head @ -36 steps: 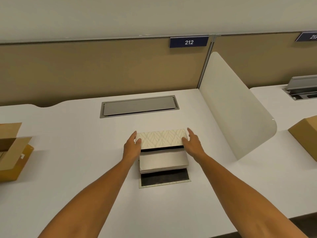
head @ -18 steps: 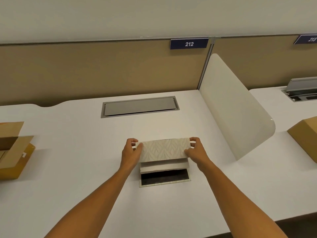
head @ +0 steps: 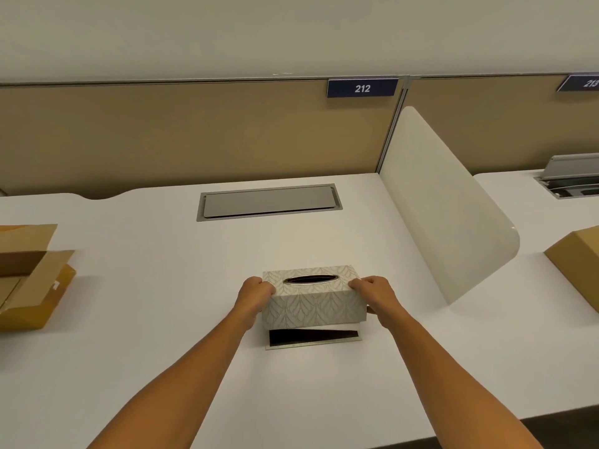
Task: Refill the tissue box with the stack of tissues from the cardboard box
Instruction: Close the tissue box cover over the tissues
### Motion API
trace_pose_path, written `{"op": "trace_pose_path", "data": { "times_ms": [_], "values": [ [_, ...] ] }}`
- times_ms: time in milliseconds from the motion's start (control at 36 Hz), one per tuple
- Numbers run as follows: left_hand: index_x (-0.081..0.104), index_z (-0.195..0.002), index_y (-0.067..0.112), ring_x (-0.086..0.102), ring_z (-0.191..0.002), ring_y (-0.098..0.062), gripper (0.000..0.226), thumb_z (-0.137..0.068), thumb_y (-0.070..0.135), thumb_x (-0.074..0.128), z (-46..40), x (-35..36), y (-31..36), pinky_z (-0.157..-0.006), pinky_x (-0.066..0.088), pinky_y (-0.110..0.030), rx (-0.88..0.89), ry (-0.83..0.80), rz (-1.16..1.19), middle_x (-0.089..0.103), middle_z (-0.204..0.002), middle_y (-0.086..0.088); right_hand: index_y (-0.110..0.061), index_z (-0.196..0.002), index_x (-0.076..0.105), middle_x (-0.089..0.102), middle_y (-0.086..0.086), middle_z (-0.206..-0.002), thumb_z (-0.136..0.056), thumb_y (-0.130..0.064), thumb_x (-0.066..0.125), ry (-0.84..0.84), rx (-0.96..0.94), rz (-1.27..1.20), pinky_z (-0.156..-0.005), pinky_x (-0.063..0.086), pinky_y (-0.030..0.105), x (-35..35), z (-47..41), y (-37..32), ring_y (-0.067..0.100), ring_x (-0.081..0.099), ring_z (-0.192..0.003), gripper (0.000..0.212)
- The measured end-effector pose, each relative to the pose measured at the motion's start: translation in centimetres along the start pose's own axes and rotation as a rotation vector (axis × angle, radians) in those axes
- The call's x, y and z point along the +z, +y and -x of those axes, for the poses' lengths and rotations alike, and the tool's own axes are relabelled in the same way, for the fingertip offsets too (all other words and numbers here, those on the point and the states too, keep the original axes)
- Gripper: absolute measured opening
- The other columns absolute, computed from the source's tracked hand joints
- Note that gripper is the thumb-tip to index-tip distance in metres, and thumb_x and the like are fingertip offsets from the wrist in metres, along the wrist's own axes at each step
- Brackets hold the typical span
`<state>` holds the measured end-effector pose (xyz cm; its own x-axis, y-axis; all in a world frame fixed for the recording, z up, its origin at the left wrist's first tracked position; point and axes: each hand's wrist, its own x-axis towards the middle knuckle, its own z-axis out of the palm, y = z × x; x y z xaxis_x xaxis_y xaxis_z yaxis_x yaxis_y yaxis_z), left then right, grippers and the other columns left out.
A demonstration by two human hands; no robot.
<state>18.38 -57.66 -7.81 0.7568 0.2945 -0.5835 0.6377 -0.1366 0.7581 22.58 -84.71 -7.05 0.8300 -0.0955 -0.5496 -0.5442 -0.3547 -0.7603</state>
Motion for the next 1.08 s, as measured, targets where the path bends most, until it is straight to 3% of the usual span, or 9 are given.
{"op": "trace_pose_path", "data": {
  "times_ms": [139,222,333,500,639,778,1083],
  "values": [
    [0.057,-0.100,0.010,0.051,-0.087,-0.023,0.023,-0.077,0.010,0.055,0.6,-0.2,-1.1,-0.074,0.042,-0.040,0.009,-0.061,0.026,0.055,-0.097,-0.009,-0.012,-0.088,0.059,0.068,0.014,-0.098,-0.083,-0.027,0.068,0.003,0.018,0.015,-0.075,0.054,0.043,0.2,0.4,0.4,0.030,0.070,-0.093,0.019],
    [0.056,-0.099,0.012,0.056,-0.090,-0.024,0.019,-0.081,0.008,0.056,0.8,-0.2,-1.4,-0.078,0.048,-0.042,0.014,-0.059,0.044,0.059,-0.100,-0.009,-0.014,-0.090,0.057,0.068,0.014,-0.106,-0.085,-0.027,0.068,0.006,0.029,0.013,-0.077,0.055,0.042,0.3,0.6,0.6,0.033,0.069,-0.102,0.017],
    [0.059,-0.107,0.016,0.064,-0.101,-0.024,0.026,-0.083,0.007,0.055,1.2,0.0,-1.7,-0.092,0.054,-0.048,0.021,-0.046,0.059,0.067,-0.108,-0.004,-0.014,-0.089,0.056,0.066,0.011,-0.102,-0.084,-0.023,0.067,0.002,0.037,0.003,-0.078,0.057,0.045,0.3,0.7,0.8,0.029,0.068,-0.096,0.015],
    [0.052,-0.120,0.017,0.062,-0.098,-0.013,0.044,-0.081,0.000,0.059,1.8,0.2,-2.7,-0.074,0.055,-0.030,0.018,-0.059,0.084,0.063,-0.107,0.006,-0.014,-0.085,0.049,0.053,0.008,-0.086,-0.077,-0.016,0.069,-0.005,0.056,0.008,-0.068,0.044,0.039,0.5,0.9,1.5,0.025,0.053,-0.078,0.021],
    [0.052,-0.124,0.016,0.063,-0.100,-0.017,0.052,-0.077,-0.003,0.061,2.0,0.4,-3.6,-0.085,0.056,-0.036,0.015,-0.044,0.074,0.064,-0.110,0.002,-0.015,-0.086,0.051,0.053,0.005,-0.086,-0.072,-0.013,0.069,-0.022,0.102,0.007,-0.067,0.043,0.038,0.4,0.9,2.2,0.023,0.050,-0.076,0.024],
    [0.050,-0.125,0.015,0.061,-0.094,-0.012,0.051,-0.079,-0.004,0.060,2.2,0.5,-3.8,-0.073,0.052,-0.028,0.029,-0.041,0.081,0.060,-0.103,0.008,-0.017,-0.087,0.050,0.053,0.006,-0.088,-0.071,-0.014,0.071,-0.029,0.116,0.001,-0.068,0.043,0.038,0.5,0.8,2.4,0.024,0.050,-0.077,0.027],
    [0.045,-0.135,0.015,0.059,-0.096,-0.013,0.062,-0.079,-0.007,0.061,2.9,0.7,-4.3,-0.070,0.050,-0.025,0.038,-0.055,0.038,0.056,-0.107,0.008,-0.016,-0.096,0.049,0.052,0.007,-0.096,-0.069,-0.012,0.072,-0.048,0.146,0.007,-0.069,0.042,0.038,0.5,0.6,3.2,0.024,0.049,-0.080,0.036]
  ]
}}
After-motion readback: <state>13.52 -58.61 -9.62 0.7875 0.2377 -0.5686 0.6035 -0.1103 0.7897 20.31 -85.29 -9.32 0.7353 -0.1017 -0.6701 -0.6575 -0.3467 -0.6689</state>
